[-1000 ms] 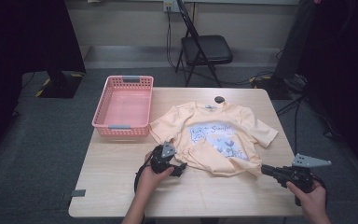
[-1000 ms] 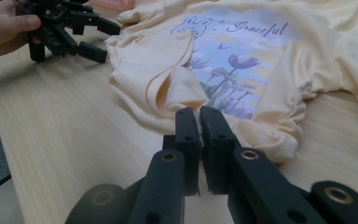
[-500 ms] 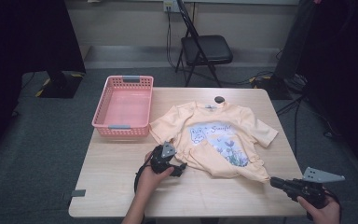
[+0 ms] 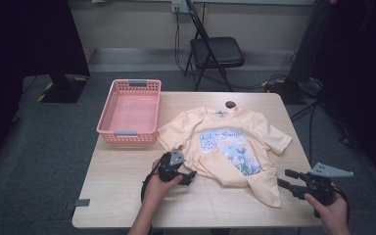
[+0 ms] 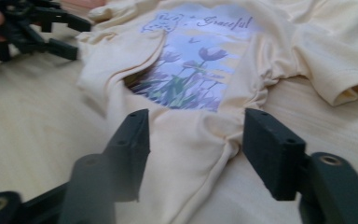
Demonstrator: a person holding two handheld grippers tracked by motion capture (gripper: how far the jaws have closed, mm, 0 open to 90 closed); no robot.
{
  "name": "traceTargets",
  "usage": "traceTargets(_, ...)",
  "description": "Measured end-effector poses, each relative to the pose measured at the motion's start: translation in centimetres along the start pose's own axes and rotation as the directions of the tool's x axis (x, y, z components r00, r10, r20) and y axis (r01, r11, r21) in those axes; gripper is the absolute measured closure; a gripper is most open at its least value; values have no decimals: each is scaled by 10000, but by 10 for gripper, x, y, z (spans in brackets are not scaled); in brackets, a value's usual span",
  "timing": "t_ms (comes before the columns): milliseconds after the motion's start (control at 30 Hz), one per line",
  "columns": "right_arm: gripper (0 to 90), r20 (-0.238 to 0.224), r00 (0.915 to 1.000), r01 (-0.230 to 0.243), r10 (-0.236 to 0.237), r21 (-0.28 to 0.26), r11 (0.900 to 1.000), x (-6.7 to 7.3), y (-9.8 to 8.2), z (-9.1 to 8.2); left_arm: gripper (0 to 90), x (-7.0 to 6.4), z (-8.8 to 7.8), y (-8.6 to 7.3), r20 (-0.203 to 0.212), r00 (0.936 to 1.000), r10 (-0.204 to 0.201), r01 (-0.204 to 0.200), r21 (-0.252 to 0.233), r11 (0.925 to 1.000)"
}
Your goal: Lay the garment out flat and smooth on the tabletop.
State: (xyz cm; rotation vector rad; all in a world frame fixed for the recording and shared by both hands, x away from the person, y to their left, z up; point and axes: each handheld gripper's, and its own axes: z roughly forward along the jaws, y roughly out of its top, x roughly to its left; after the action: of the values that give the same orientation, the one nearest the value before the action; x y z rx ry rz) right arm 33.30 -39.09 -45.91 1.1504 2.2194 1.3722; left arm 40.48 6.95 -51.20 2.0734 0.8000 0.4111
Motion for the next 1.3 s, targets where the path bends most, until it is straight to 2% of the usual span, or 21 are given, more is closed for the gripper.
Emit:
traceTargets(67,355,178,9998,101,-104,171,9998,-5,5,14,145,0,0,0,0,10000,-1,1,1,10000)
traceTargets(100,319,286,9996,42,-48,234,9997,-8,7,22,145,0,0,0,1,10000,-1,1,-1,10000)
traceTargets(233,269,543,9985,-100,78,401,9991,-17,13,44,145,0,0,0,2,10000,-3,3,-2,10000)
traceTargets(433,234,865,9958,-361,294,763,9964,-28,14,66,145,0,0,0,2,10000,-2,2,-1,10000)
traceTargets(633,216,1153,9932,-275,139,1174,9927,-34,12,77,145,0,0,0,3,10000,0,0,-1,10000)
traceTargets(900,182,1309,9914,-249,52,1494,9885,-40,11,83,145,0,0,0,2,10000,0,0,0,10000)
traceTargets(1100,154,1416,9897,-22,-229,1752,9845,-40,12,86,145,0,0,0,2,10000,0,0,0,10000)
traceTargets(1167,96,1803,9814,287,-664,2044,9785,-37,12,88,145,0,0,0,-1,10000,14,-14,10,10000)
traceTargets(1300,94,1872,9799,282,-684,2092,9775,-37,12,89,145,0,0,0,14,10000,22,-22,10,10000)
